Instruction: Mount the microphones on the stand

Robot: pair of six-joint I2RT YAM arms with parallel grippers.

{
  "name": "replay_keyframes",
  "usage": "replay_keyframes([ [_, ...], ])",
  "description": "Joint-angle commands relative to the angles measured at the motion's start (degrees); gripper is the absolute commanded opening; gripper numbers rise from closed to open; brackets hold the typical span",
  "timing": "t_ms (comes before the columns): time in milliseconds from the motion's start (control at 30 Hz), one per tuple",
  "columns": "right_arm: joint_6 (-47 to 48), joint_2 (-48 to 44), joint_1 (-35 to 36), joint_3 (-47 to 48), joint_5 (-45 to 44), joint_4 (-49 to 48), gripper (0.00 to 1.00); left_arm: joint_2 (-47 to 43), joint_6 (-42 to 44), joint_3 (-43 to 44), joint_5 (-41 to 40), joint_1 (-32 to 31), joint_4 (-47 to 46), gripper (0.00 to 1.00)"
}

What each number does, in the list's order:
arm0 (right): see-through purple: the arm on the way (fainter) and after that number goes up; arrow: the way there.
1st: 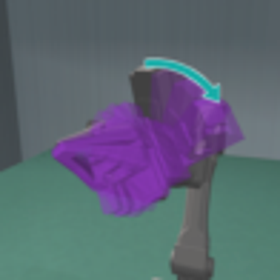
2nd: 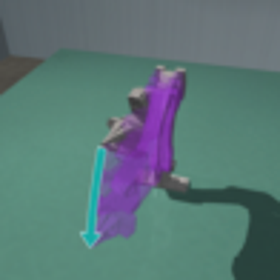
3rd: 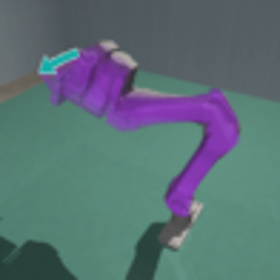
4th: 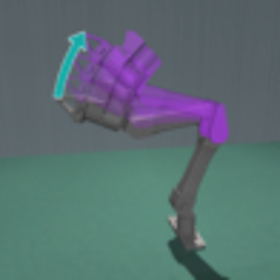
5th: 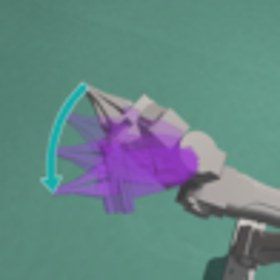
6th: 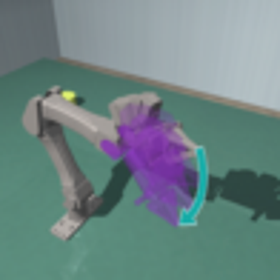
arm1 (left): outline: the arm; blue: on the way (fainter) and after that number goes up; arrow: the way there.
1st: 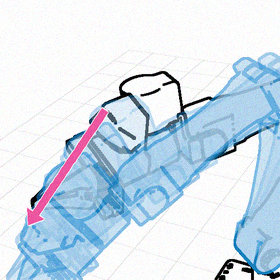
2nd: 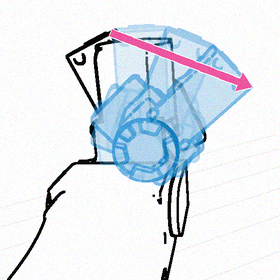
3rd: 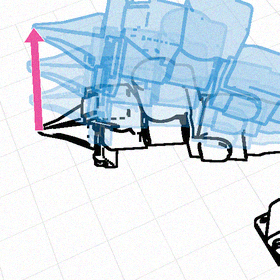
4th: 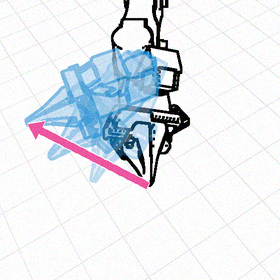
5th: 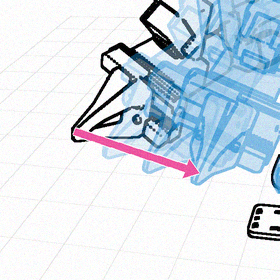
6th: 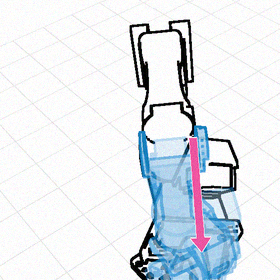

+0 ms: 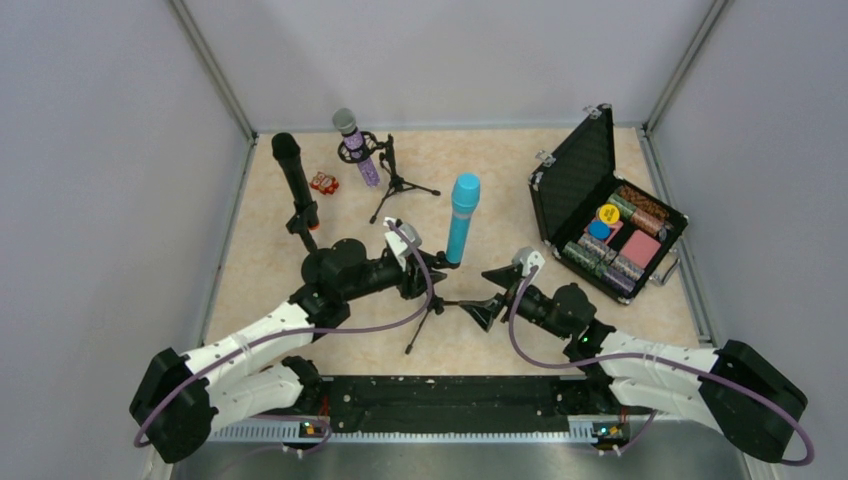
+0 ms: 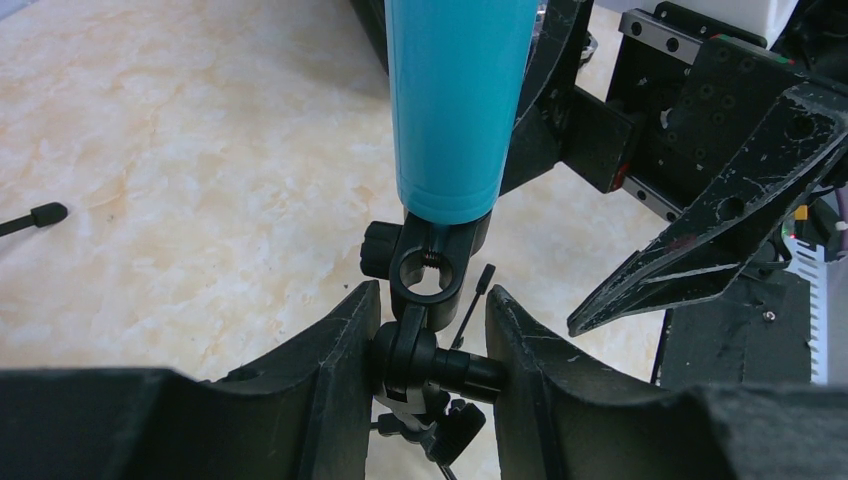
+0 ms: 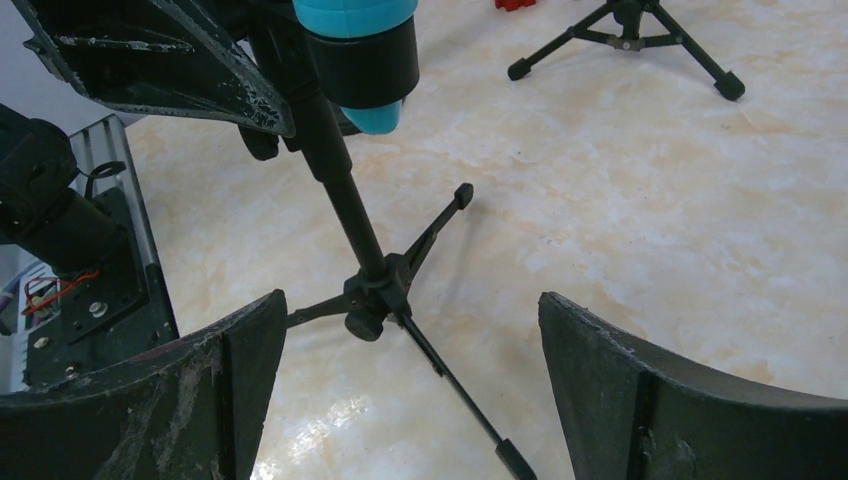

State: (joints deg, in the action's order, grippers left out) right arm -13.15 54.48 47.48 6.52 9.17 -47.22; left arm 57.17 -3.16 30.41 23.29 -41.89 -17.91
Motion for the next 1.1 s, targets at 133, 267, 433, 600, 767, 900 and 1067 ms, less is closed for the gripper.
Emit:
replay_keyframes([
  [133, 3.39, 3.73, 1.57, 2.26, 2.74, -11.97, 0.9, -2.77, -1.8, 4.73, -2.92, -3.11, -9.48, 0.0],
  [267, 3.87, 7.41, 3.23, 2.79, 5.36, -16.48, 0.87, -0.9, -0.99, 6.76, -4.5, -6.29, -9.11, 0.0],
  [433, 3.41, 12.98, 4.48, 3.51, 5.11, -22.38, 0.8, 2.74, 0.56, 9.57, -6.46, -10.85, -10.29, 0.0],
  [600, 4.46, 15.84, 5.2, 3.48, 0.63, -24.1, 0.74, 5.06, 1.41, 12.04, -8.08, -14.18, -11.22, 0.0],
  [767, 5.65, 16.98, 5.24, 2.62, -1.55, -24.08, 0.61, 5.83, 1.62, 12.69, -9.79, -15.82, -13.68, 0.0],
  [900, 6.31, 16.99, 5.26, 1.4, -2.21, -23.82, 0.51, 5.98, 1.49, 13.33, -10.35, -16.22, -14.2, 0.0],
  [1067, 7.14, 17.58, 5.27, 0.04, -2.0, -23.53, 0.34, 5.19, 2.39, 14.16, -11.34, -16.67, -14.34, 0.0],
])
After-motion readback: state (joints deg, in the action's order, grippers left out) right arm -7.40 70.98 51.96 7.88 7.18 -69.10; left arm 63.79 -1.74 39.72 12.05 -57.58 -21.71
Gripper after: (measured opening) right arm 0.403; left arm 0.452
